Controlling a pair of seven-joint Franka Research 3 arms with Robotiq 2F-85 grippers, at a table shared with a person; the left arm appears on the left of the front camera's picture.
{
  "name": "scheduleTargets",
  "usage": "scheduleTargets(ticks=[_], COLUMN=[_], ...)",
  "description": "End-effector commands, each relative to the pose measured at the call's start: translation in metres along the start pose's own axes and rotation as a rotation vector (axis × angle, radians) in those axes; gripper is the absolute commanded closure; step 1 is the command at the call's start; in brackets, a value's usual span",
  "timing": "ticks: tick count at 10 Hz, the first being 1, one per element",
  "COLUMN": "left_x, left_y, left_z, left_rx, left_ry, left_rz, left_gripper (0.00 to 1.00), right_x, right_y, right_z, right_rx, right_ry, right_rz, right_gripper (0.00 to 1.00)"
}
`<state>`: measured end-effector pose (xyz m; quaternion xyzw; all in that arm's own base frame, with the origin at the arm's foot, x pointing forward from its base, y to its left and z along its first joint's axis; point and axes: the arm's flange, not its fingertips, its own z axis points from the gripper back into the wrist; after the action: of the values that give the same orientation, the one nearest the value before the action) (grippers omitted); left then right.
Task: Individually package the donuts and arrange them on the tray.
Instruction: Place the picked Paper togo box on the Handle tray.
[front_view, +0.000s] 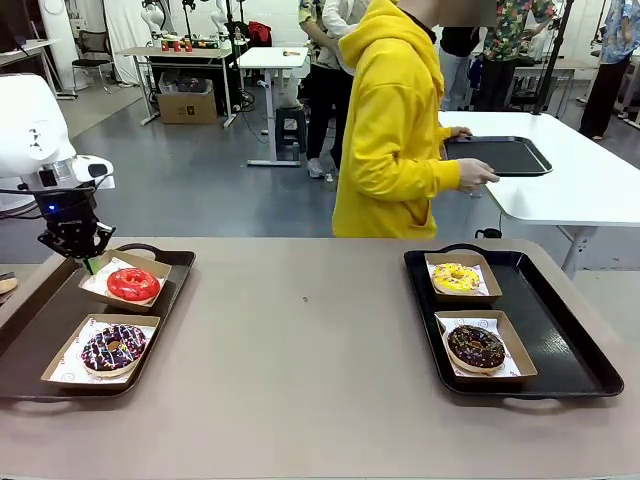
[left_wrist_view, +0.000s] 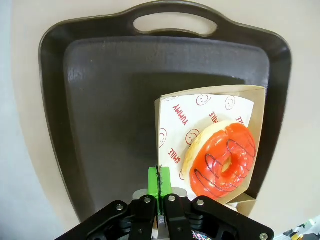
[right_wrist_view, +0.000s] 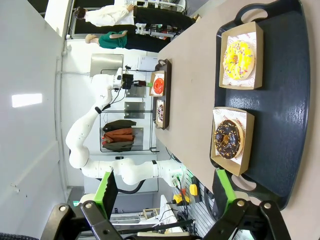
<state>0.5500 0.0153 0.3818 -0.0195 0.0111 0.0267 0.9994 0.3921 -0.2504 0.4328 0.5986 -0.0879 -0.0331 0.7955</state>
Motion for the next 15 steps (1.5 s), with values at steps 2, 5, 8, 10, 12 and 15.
scheduleTargets(ticks=[2, 5, 8, 10, 12, 15], left_x=[0.009, 0.011, 0.008, 0.008, 0.005, 0.002], left_y=[0.015, 0.013, 0.012, 0.012, 0.013, 0.012], left_z=[-0.003, -0.01, -0.006, -0.003, 0.0, 0.007], left_rx=[0.017, 0.047, 0.052, 0.056, 0.045, -0.011], left_ry=[-0.023, -0.026, -0.042, -0.037, -0.024, -0.008], left_rz=[-0.026, -0.032, -0.052, -0.063, -0.063, -0.083], left_gripper=[0.99, 0.99, 0.4, 0.38, 0.18, 0.0], right_x=[-0.001, -0.001, -0.001, -0.001, -0.001, -0.001], right_y=[0.002, 0.002, 0.002, 0.002, 0.002, 0.002], right_z=[0.0, 0.0, 0.0, 0.0, 0.0, 0.0], right_rx=[0.001, 0.001, 0.001, 0.001, 0.001, 0.001], right_ry=[0.0, 0.0, 0.0, 0.0, 0.0, 0.0], right_rz=[0.001, 0.001, 0.001, 0.001, 0.001, 0.001], right_gripper=[0.0, 0.0, 0.0, 0.0, 0.0, 0.0])
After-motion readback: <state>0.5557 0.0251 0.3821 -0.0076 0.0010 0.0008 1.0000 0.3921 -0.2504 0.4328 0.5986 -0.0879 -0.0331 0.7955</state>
